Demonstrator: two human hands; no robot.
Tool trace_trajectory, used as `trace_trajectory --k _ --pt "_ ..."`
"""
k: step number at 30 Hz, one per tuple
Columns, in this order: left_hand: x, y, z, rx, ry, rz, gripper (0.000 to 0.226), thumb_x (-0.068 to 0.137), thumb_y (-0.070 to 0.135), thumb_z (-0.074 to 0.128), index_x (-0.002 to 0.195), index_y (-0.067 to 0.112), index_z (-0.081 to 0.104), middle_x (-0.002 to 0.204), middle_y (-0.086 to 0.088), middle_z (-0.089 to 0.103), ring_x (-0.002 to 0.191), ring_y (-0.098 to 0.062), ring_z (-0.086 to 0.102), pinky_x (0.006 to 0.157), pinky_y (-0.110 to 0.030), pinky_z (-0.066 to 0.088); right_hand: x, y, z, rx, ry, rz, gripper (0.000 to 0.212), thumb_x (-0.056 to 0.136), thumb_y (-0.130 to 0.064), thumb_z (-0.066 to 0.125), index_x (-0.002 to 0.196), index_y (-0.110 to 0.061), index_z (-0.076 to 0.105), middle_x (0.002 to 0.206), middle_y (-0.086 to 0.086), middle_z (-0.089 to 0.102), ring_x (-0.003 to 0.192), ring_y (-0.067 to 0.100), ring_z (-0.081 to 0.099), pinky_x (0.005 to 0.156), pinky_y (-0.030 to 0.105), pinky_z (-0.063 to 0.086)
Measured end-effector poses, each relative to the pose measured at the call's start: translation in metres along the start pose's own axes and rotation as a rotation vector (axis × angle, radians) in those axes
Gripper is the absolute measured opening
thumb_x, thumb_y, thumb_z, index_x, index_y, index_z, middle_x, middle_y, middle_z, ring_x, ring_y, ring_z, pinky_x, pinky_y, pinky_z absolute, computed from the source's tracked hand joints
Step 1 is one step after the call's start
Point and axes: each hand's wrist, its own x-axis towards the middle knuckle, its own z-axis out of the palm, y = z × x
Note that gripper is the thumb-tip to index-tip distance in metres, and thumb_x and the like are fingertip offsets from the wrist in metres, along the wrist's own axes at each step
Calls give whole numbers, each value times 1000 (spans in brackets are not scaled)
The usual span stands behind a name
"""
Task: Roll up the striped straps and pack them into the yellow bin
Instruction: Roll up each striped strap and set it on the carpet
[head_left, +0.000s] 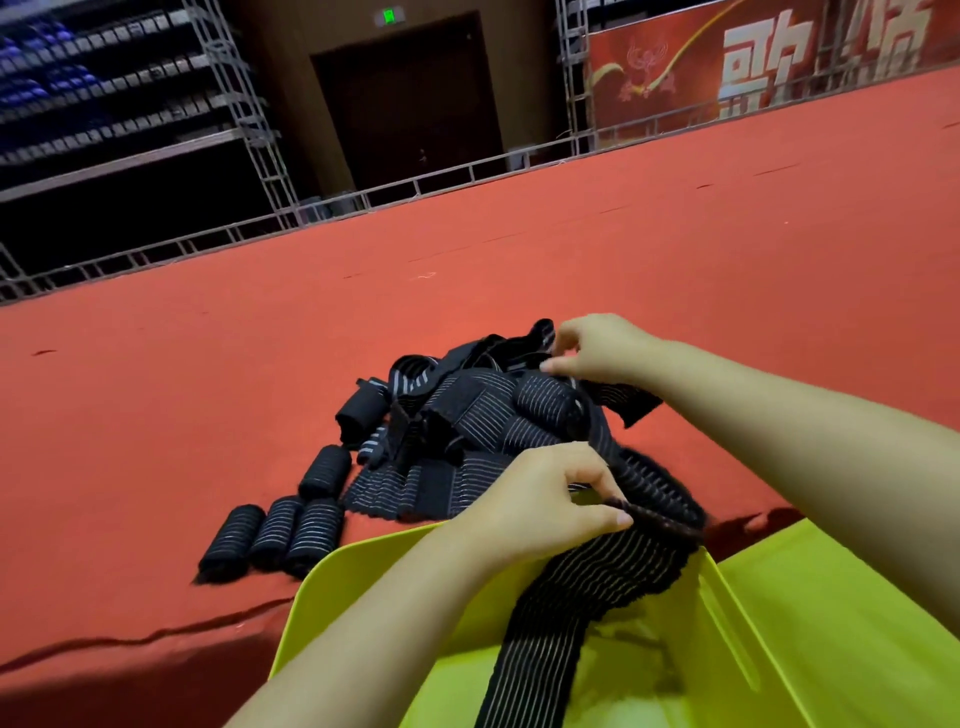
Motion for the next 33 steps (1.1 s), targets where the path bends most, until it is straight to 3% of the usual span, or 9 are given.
trace_trajectory --k 2,5,9,13,17,23,27,31,33 --pt "1 0 2 24 -23 5 15 79 19 77 73 24 65 78 17 57 88 -4 60 96 -16 40 8 -3 15 -220 -199 72 51 80 -61 63 88 -11 60 95 7 62 91 28 57 74 33 45" --pt "2 0 3 31 -51 -11 15 80 19 76 74 24 63 78 17 56 85 -1 56 88 -21 45 12 -4 24 -344 -380 134 65 77 -61 67 108 -5 62 103 10 62 93 29 56 75 32 43" --pt "0 -6 5 -7 -37 -45 22 80 19 77 69 28 60 76 17 57 81 3 55 79 -13 40 14 4 35 -408 -339 102 37 85 -44 67 83 -9 54 68 1 48 82 25 49 65 27 37" --pt "-7 -6 2 -44 -25 -53 30 78 19 79 62 34 57 72 19 58 80 3 55 80 -16 41 18 26 34 -315 -232 178 41 88 -39 63 62 -12 47 60 0 42 79 22 49 58 26 35" --pt "-22 -2 -2 -83 -37 0 12 75 21 78 71 23 68 79 12 63 86 -6 61 89 -26 46 14 59 32 -91 -147 263 39 93 -37 57 96 -1 71 70 5 61 82 25 60 57 26 36" --pt "-38 -6 -14 -140 54 -34 14 69 29 74 66 35 62 87 5 69 90 -10 64 92 -32 47 -15 60 32 228 -168 402 61 95 -55 42 111 3 56 98 15 67 83 27 66 66 33 48" --pt "-49 0 -14 -194 71 -58 12 69 26 75 68 29 64 76 18 64 81 -1 60 84 -22 45 -48 69 46 338 -446 525 54 88 -42 63 125 -4 51 117 13 60 89 23 59 72 41 51" --pt "-62 17 -7 -169 74 7 14 68 29 73 65 34 61 85 9 68 89 -11 64 89 -27 46 -66 70 80 432 -345 458 40 87 -32 67 123 -17 56 77 6 56 63 17 46 49 19 35" --pt "-69 21 -5 -149 65 19 13 70 26 74 65 30 63 84 10 66 87 -7 63 88 -24 46 -66 66 86 595 -257 429 21 89 -23 65 109 -16 64 72 2 55 61 14 44 53 23 34"
